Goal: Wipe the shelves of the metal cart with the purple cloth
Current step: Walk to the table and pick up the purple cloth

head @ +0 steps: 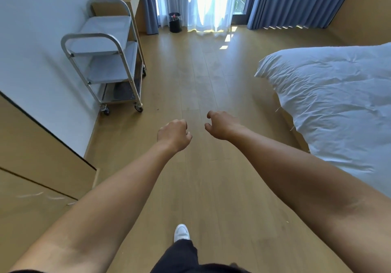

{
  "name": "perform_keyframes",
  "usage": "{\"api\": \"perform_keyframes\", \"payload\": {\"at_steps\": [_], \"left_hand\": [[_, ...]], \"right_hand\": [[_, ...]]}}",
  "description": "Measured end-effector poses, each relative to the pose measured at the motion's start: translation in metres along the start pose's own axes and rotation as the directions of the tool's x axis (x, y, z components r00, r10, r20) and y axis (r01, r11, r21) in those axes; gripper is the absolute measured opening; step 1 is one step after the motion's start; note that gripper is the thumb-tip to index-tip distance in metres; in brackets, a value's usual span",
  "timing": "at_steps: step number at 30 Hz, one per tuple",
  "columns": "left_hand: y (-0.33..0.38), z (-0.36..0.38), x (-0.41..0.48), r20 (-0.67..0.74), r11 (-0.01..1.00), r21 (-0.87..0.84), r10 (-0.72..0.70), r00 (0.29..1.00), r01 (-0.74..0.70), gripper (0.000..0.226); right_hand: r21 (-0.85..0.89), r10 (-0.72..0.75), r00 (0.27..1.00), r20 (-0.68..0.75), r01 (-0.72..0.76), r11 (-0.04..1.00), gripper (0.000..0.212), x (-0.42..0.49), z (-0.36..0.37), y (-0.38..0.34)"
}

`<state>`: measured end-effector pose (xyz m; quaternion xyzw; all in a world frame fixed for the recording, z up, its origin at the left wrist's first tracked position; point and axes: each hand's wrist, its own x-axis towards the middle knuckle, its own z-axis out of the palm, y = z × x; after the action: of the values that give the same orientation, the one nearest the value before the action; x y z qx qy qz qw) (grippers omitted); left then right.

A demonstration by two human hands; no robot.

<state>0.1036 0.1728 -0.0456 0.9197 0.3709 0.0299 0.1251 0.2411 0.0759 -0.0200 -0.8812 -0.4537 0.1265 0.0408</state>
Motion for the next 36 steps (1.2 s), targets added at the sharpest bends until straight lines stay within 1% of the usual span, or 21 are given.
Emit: {"api": "perform_keyframes", "payload": {"at_steps": [3, 11, 19, 26, 31, 36], "left_hand": [[-0.020, -0.005, 0.041, 0.017, 1.000, 0.011, 0.016, 1.000, -0.016, 0.030], [-0.051, -0.008, 0.145, 0.054, 1.000, 0.011, -0.007, 0.999, 0.006, 0.027], [-0.053, 0.010, 0.279, 0.064, 0.999, 0.030, -0.027, 0.998, 0.026, 0.027], [-0.047, 0.006, 0.389, 0.053, 0.996, 0.033, -0.081, 0.995, 0.079, 0.028], [-0.053, 0.010, 0.455, 0.085, 0.993, 0.040, -0.110, 0.990, 0.107, 0.028], [-0.075, 0.026, 0.532, 0.130, 0.993, 0.036, -0.119, 0.984, 0.115, 0.027]], "right_hand": [[-0.001, 0.010, 1.000, 0.002, -0.010, 1.000, 0.040, 0.042, -0.008, -0.010], [-0.008, 0.007, 0.999, 0.051, -0.006, 1.000, 0.041, 0.146, -0.013, -0.014], [-0.026, -0.037, 0.995, 0.089, 0.040, 0.999, 0.038, 0.288, -0.012, 0.013], [-0.045, -0.076, 0.989, 0.130, 0.082, 0.996, 0.038, 0.402, -0.037, 0.037], [-0.058, -0.094, 0.982, 0.162, 0.105, 0.993, 0.038, 0.475, -0.042, 0.046], [-0.061, -0.103, 0.975, 0.199, 0.117, 0.991, 0.039, 0.553, -0.031, 0.045]]}}
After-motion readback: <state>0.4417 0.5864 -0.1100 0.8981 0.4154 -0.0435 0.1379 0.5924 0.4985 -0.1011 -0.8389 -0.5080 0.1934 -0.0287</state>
